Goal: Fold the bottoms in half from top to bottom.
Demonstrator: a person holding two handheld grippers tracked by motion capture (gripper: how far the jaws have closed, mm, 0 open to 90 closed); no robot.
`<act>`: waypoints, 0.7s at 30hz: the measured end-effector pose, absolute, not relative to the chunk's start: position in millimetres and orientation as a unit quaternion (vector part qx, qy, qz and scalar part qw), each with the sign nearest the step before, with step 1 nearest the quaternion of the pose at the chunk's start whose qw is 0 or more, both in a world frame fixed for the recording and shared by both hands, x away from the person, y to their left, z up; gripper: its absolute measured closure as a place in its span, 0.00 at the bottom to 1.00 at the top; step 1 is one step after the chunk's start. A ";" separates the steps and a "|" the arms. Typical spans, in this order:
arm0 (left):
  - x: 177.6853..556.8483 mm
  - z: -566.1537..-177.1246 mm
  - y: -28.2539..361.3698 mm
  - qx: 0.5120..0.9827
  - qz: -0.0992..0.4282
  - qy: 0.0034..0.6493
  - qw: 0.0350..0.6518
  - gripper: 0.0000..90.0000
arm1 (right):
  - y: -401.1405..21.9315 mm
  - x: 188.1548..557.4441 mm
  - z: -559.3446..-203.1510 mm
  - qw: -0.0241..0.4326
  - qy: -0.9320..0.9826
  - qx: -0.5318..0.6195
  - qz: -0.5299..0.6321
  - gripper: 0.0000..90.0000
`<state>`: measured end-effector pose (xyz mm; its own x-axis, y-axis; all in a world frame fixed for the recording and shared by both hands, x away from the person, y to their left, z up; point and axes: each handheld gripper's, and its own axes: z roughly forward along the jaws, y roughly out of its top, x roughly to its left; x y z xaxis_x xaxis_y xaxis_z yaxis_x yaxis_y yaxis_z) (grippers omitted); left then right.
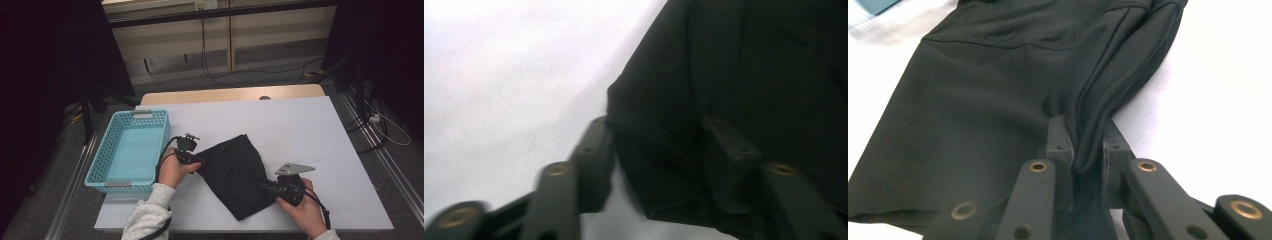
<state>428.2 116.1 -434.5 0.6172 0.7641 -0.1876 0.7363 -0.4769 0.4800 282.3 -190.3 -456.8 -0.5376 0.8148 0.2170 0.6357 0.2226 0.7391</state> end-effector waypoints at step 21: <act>442.7 -411.4 110.2 0.854 -0.052 0.464 0.229 0.88 | -192.0 280.3 -453.4 0.112 0.768 0.471 0.419 0.90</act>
<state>442.7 110.2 -411.4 0.5646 0.7684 -0.3014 0.8162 -0.4653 0.3426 280.3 -192.0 -453.4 -0.5309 0.8175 0.2234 0.6299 0.2044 0.7493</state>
